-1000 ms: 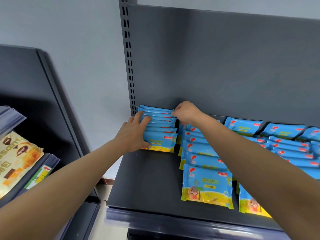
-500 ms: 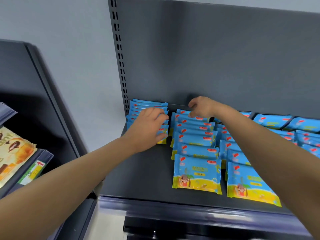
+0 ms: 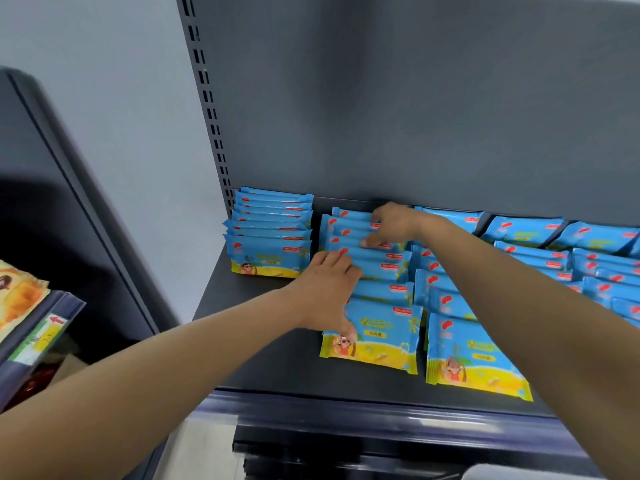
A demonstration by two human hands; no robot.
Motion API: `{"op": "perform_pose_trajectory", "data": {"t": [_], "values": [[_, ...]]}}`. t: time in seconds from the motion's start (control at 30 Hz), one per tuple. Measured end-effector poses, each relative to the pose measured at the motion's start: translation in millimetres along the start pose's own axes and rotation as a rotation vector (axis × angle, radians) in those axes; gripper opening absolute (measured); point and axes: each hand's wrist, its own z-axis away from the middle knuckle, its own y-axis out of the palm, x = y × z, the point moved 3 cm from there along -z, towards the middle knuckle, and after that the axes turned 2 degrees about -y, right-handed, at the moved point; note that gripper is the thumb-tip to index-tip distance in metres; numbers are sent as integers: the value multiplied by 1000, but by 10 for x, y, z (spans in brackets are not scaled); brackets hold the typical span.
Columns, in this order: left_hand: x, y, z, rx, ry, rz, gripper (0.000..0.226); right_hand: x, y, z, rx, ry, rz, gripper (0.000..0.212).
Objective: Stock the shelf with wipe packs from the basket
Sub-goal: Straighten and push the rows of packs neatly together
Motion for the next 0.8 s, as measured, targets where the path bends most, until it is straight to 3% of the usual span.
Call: {"op": "perform_pose_trajectory", "data": {"t": [0.2,0.47,0.6,0.73,0.8], "values": [[63,-68,-105,-127,-150,2,73,-11,-45,-42,12,-43,-121,53],[245,-145,-286,-276,-311,-154,50,-65,-203,-42,-218,-112,-341,35],[289,-140,-325,-271,-313,-212,61,-234,-305,-53,-413,96,-289,27],[338,-146,-335,-232,-315,-184,90,-308,-260,-105,-300,171,-260,26],[353,-147,-348,-196,-323,-183,94,-301,-243,-129,-282,171,-281,23]]}}
